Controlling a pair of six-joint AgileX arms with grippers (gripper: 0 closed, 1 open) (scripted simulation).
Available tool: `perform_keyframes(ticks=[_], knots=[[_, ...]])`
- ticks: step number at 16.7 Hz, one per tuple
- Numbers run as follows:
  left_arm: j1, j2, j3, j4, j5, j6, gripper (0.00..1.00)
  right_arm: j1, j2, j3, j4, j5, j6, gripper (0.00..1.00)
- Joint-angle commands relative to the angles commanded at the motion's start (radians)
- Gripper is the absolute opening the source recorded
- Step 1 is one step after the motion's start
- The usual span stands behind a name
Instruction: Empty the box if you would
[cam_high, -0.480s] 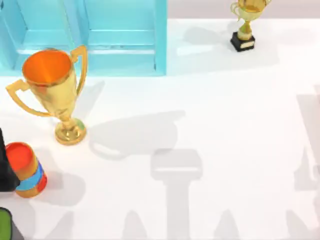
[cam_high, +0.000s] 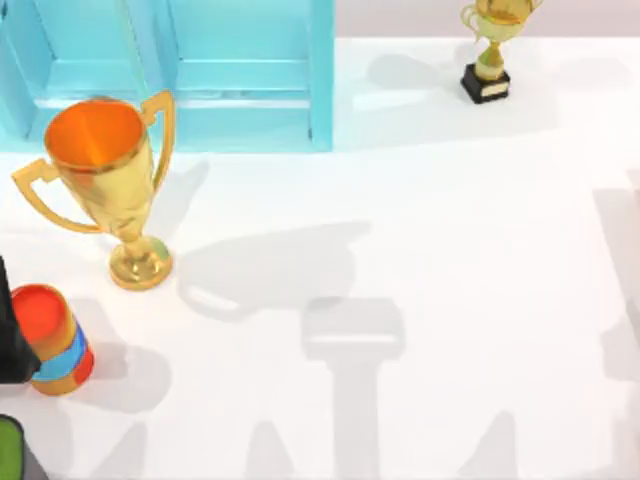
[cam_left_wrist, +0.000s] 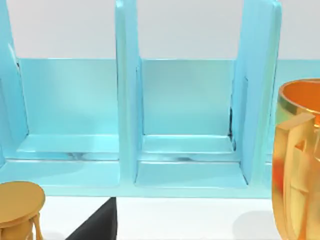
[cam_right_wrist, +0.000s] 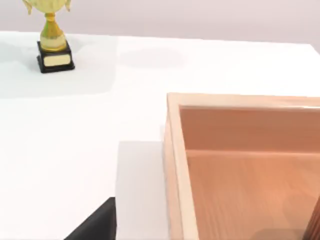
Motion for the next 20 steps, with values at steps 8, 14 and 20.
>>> perform_keyframes(ticks=[8,14,20], knots=[[0.000,0.000,0.000,0.000,0.000,0.000,1.00,-0.237,0.788,0.600,-0.567,-0.012,-0.260,1.00],[0.000,0.000,0.000,0.000,0.000,0.000,1.00,-0.402,1.291,0.993,-0.913,-0.005,-0.420,1.00],[0.000,0.000,0.000,0.000,0.000,0.000,1.00,-0.485,1.448,1.172,-1.032,0.013,-0.476,1.00]])
